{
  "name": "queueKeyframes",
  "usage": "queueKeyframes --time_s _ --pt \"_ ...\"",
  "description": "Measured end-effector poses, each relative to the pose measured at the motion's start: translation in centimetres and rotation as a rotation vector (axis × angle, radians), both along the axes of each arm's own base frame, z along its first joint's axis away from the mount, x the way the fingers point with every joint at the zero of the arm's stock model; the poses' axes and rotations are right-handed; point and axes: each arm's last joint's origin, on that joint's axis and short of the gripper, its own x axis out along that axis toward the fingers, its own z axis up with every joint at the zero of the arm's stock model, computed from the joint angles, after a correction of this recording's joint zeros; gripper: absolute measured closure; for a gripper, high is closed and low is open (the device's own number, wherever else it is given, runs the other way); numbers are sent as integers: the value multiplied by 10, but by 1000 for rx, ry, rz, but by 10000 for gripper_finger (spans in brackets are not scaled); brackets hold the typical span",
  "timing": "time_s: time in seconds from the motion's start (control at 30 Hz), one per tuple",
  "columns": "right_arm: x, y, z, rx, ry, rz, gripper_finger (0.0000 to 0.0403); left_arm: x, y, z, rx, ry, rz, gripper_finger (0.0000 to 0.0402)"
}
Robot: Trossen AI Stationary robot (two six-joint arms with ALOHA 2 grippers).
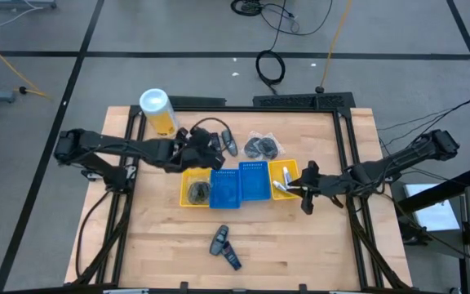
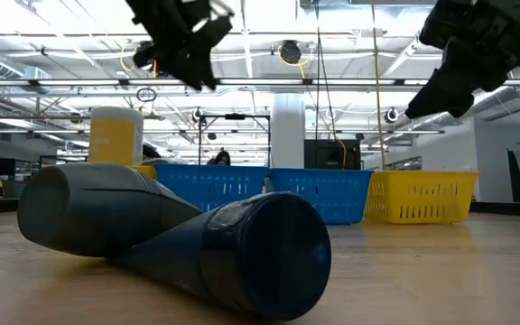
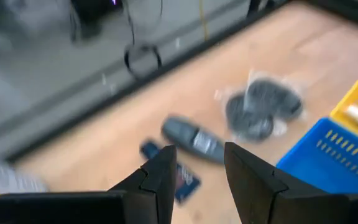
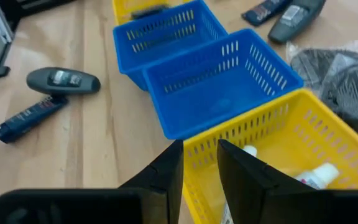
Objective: Pick & Place Travel size toiletries
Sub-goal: Put the toothpaste into the right yellow bin
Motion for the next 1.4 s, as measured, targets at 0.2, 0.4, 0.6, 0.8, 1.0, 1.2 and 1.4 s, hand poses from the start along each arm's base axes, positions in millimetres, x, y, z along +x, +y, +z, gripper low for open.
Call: queueKeyframes --time_s 0.2,0.4,0.6,0.8,1.0,1.2,1.4 --pt "-2 -1 3 -12 -14 11 314 -15 28 -12 -252 62 126 266" --pt "-2 -1 2 -29 -10 22 314 -25 46 -18 -435 85 209 266" --pt "-2 -1 3 -50 -8 35 314 -30 59 -23 -501 118 275 266" --pt "-2 -1 2 -53 -6 37 314 -34 68 -24 -513 112 327 266" --pt "-2 -1 2 -59 -5 41 314 -38 69 -34 -525 118 362 266" --pt "-2 -1 2 -64 -4 45 314 -45 73 -60 -518 127 413 266" --pt "-2 -1 2 -71 -3 49 314 -46 88 -71 -558 46 391 266"
